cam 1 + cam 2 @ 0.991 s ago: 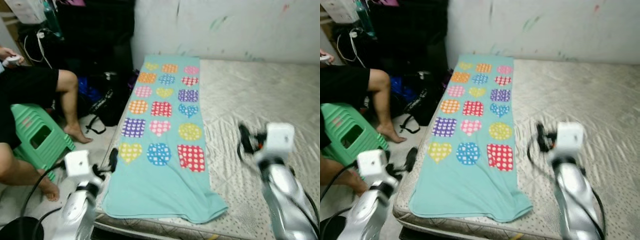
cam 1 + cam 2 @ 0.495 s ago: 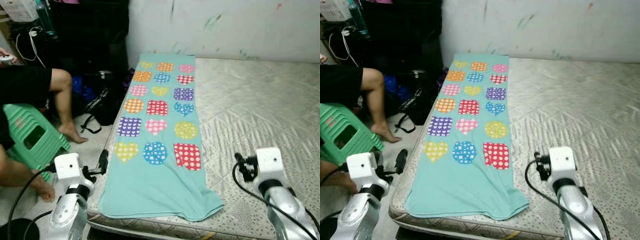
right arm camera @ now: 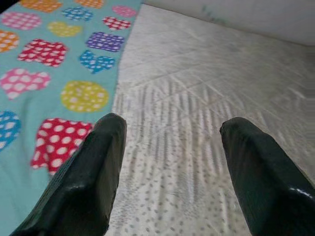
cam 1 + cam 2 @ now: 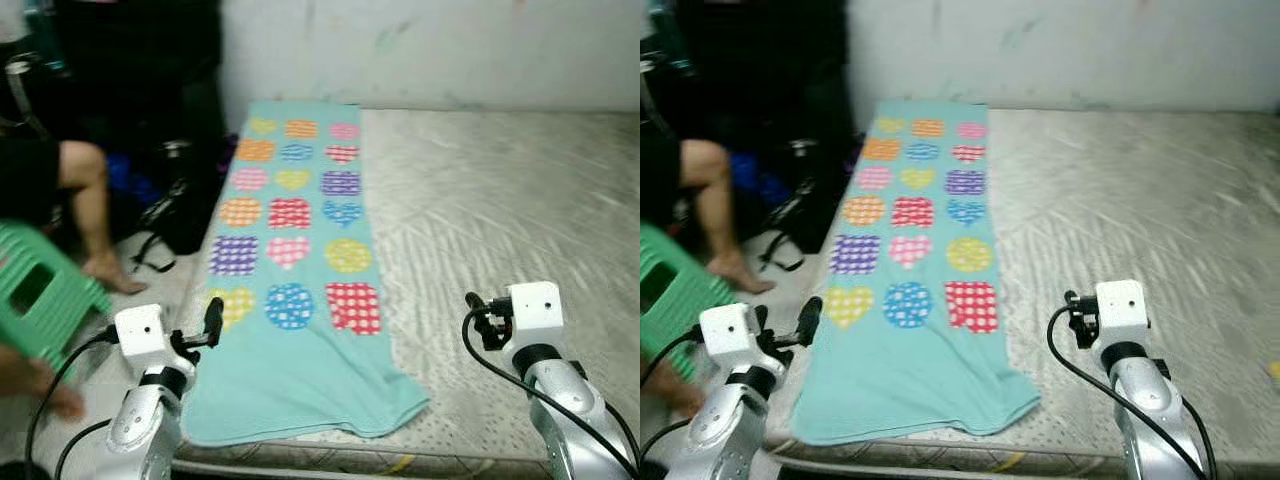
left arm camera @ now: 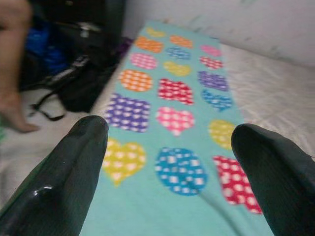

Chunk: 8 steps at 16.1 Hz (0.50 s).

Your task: Clean up the room

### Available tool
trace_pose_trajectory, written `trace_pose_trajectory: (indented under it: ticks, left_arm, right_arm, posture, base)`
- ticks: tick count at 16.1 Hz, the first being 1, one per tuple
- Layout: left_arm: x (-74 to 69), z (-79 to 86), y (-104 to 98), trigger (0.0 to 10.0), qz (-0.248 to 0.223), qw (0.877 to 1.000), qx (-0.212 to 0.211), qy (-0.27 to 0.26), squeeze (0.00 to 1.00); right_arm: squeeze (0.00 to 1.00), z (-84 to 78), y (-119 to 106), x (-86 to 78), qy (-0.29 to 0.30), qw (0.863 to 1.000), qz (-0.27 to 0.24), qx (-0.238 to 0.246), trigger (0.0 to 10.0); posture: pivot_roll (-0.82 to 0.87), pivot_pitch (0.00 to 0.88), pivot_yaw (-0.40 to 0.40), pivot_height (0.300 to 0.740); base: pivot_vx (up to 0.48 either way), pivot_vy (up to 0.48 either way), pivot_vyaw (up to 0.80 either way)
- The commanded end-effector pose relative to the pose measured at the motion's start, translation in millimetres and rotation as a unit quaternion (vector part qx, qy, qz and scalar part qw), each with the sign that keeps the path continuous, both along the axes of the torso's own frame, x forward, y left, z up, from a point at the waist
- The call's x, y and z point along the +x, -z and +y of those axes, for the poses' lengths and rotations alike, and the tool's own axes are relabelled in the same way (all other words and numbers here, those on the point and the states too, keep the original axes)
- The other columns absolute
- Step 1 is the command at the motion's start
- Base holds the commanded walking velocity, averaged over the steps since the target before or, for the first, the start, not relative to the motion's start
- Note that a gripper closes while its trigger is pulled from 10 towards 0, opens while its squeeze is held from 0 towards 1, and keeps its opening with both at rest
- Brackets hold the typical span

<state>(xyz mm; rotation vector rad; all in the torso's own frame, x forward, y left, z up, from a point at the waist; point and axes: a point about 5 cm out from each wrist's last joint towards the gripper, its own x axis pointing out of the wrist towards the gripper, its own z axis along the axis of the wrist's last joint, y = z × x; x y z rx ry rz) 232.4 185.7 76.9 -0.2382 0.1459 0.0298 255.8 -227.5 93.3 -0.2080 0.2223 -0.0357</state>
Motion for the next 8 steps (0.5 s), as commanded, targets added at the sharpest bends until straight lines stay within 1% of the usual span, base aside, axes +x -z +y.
trace_pose_trajectory:
  ticks: [1, 2, 4, 8]
  left_arm:
    - [-0.2, -0.2, -3.7, 10.0, -0.006, 1.000, 0.000, 0.008, 0.00]
    - [-0.8, -1.4, -4.4, 10.0, -0.007, 1.000, -0.004, 0.010, 0.00]
    - [-1.9, -4.4, -4.0, 10.0, -0.003, 1.000, -0.003, 0.020, 0.00]
    - [-2.2, -5.1, -4.2, 10.0, -0.002, 1.000, -0.004, 0.022, 0.00]
  right_arm:
    - [0.00, 0.3, -4.4, 2.9, -0.001, 1.000, -0.007, 0.004, 10.0]
    - [0.00, 1.0, -5.2, 3.3, -0.002, 1.000, -0.009, 0.005, 10.0]
    - [0.00, 2.2, -5.2, 3.0, -0.004, 1.000, -0.010, 0.005, 10.0]
    - [0.00, 2.0, -4.6, 3.3, -0.005, 1.000, -0.009, 0.004, 10.0]
  posture:
    - [-0.09, 0.000, 0.024, 0.740]
    - [-0.09, 0.000, 0.024, 0.740]
    - [-0.09, 0.000, 0.023, 0.740]
    - [-0.09, 0.000, 0.022, 0.740]
  base:
    - [0.000, 0.000, -0.80]
    - [0.000, 0.000, -0.80]
    - [0.000, 0.000, 0.00]
    - [0.000, 0.000, 0.00]
